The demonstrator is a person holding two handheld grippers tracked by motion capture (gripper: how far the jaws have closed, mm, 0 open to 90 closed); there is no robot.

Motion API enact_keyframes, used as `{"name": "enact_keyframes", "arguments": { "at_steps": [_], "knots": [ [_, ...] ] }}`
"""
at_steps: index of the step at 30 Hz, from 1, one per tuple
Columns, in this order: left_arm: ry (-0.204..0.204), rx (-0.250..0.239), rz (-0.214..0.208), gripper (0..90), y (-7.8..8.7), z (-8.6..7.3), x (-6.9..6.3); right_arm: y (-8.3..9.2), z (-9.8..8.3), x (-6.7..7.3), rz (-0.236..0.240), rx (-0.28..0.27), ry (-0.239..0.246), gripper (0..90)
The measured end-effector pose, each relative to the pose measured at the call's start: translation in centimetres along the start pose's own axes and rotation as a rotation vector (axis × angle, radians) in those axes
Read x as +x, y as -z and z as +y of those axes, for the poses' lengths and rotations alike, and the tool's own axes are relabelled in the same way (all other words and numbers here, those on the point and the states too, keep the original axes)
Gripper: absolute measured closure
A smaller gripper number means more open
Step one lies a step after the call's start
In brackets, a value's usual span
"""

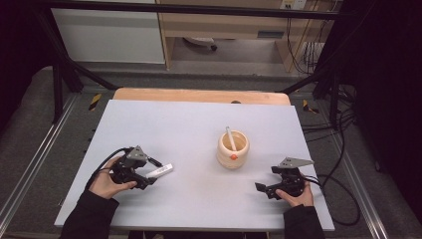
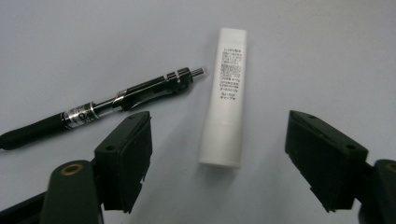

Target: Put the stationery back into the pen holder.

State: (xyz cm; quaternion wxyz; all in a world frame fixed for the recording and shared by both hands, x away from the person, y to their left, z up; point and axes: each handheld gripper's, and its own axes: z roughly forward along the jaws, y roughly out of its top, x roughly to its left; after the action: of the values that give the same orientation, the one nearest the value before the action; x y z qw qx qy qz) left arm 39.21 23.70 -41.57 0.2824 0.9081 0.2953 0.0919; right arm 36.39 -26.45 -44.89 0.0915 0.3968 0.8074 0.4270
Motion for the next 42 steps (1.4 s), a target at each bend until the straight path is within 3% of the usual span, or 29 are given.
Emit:
{"name": "enact_keyframes", "arguments": {
  "at_steps": [9,12,19,32,42],
  "knots": [
    [-0.039,0.075,-0.037,43.9,-0.5,0.3,0.1,0.0,0.0,0.0,0.001,0.002,-0.001,0.5],
    [-0.05,0.109,-0.039,47.0,-0.6,0.5,0.2,-0.1,0.0,0.0,0.0,0.003,0.001,0.5],
    [-0.053,0.131,-0.039,54.8,-0.6,1.0,0.4,0.0,0.0,0.0,-0.001,0.004,-0.001,0.5],
    [-0.092,0.226,-0.054,62.5,-1.2,1.7,0.4,0.0,0.0,0.0,0.002,0.001,-0.002,0.5],
    [-0.096,0.251,-0.056,65.5,-1.5,1.8,0.5,0.0,0.0,0.0,0.003,0.002,-0.003,0.5]
  ]
}}
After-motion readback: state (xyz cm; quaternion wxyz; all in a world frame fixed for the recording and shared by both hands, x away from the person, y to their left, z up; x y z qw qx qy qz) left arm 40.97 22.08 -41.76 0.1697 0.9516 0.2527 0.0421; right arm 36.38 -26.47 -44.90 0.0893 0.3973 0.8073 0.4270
